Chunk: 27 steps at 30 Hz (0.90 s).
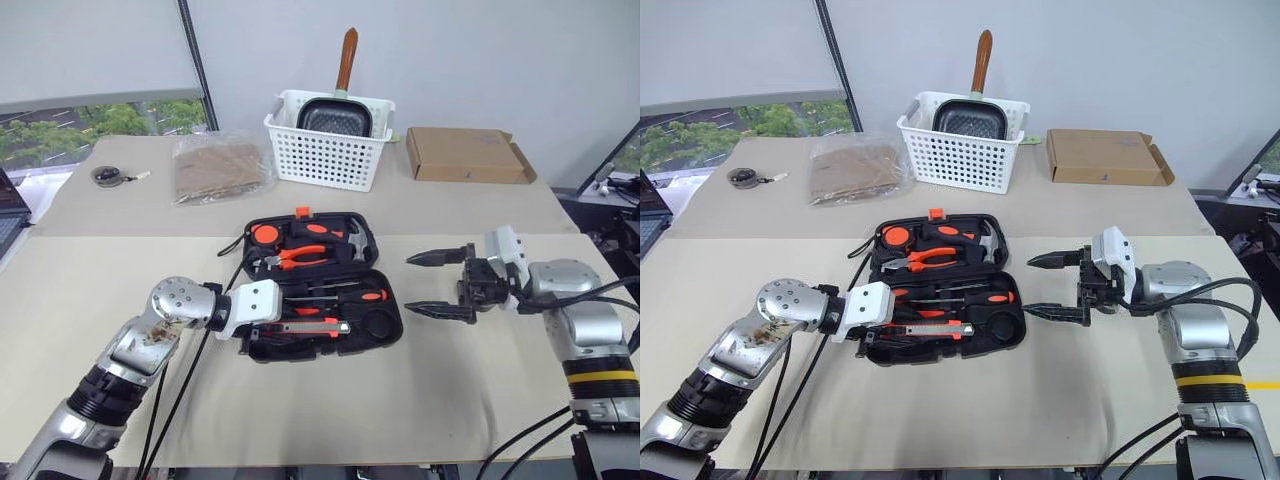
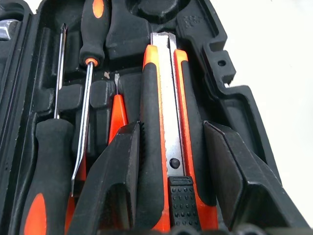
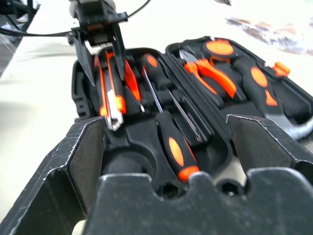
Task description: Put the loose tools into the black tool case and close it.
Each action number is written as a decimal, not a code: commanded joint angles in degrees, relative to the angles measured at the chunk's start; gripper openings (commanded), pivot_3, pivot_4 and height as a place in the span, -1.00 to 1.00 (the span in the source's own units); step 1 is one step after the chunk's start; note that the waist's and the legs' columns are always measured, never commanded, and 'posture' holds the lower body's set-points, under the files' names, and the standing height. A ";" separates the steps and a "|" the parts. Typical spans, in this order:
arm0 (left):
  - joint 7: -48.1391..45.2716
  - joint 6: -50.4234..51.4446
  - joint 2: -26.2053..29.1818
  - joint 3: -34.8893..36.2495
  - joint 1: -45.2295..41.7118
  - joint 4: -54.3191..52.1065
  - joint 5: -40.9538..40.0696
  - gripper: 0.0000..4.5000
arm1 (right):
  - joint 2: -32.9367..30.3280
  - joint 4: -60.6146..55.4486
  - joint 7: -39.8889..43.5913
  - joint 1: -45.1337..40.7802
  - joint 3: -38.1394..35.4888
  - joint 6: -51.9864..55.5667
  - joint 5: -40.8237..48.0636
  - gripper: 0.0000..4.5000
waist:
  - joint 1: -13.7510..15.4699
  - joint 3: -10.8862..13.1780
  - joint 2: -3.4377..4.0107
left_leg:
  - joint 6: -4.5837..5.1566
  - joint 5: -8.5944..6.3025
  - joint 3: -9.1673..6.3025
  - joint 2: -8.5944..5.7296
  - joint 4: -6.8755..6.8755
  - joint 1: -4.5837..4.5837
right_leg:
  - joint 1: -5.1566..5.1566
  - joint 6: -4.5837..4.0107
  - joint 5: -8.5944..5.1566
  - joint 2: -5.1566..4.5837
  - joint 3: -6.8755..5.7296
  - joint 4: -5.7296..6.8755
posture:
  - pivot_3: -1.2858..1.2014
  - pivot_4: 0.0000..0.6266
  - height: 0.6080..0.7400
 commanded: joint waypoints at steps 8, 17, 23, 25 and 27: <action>-0.04 7.42 0.16 -2.67 0.57 -2.03 0.36 -0.30 | -0.14 -0.96 0.90 -0.22 -1.22 -0.55 1.05 1.00 | 0.01 0.00 0.00 | 0.00 0.00 -0.01 0.00 -0.01 0.02 | 0.02 0.00 0.00 0.01 0.00 -0.01 | 0.03 -0.52 0.39; 0.93 15.41 -0.86 -5.00 -0.28 -5.11 -0.41 -0.30 | 0.24 1.08 1.32 0.27 -1.41 -2.83 0.66 1.00 | 0.44 -0.01 0.02 | 0.01 0.00 -0.02 -0.01 0.02 0.05 | 0.08 0.02 0.00 0.01 0.01 0.00 | 0.03 -0.52 0.39; 2.66 18.43 -1.52 -5.54 -0.87 -5.67 0.15 0.38 | 0.58 1.82 1.04 0.56 -1.43 -3.94 0.55 1.00 | 0.95 -0.03 0.05 | 0.02 0.00 -0.02 -0.04 0.05 0.04 | 0.09 0.02 0.00 0.00 0.01 0.00 | 0.03 -0.52 0.39; 3.49 18.02 -1.74 -5.06 -1.32 -5.09 0.34 0.67 | 0.65 2.35 1.11 0.63 -1.44 -4.44 0.48 1.00 | 1.09 -0.04 0.06 | 0.02 0.00 -0.03 -0.04 0.05 0.05 | 0.09 0.02 0.00 0.00 0.02 -0.01 | 0.03 -0.52 0.39; 4.60 17.47 -2.24 -3.87 -1.77 -4.75 0.05 0.99 | 0.63 2.43 1.05 0.78 -1.48 -4.66 0.49 1.00 | 1.11 -0.04 0.06 | 0.03 -0.01 -0.02 -0.04 0.04 0.04 | 0.09 0.02 0.00 0.02 0.02 -0.02 | 0.03 -0.52 0.39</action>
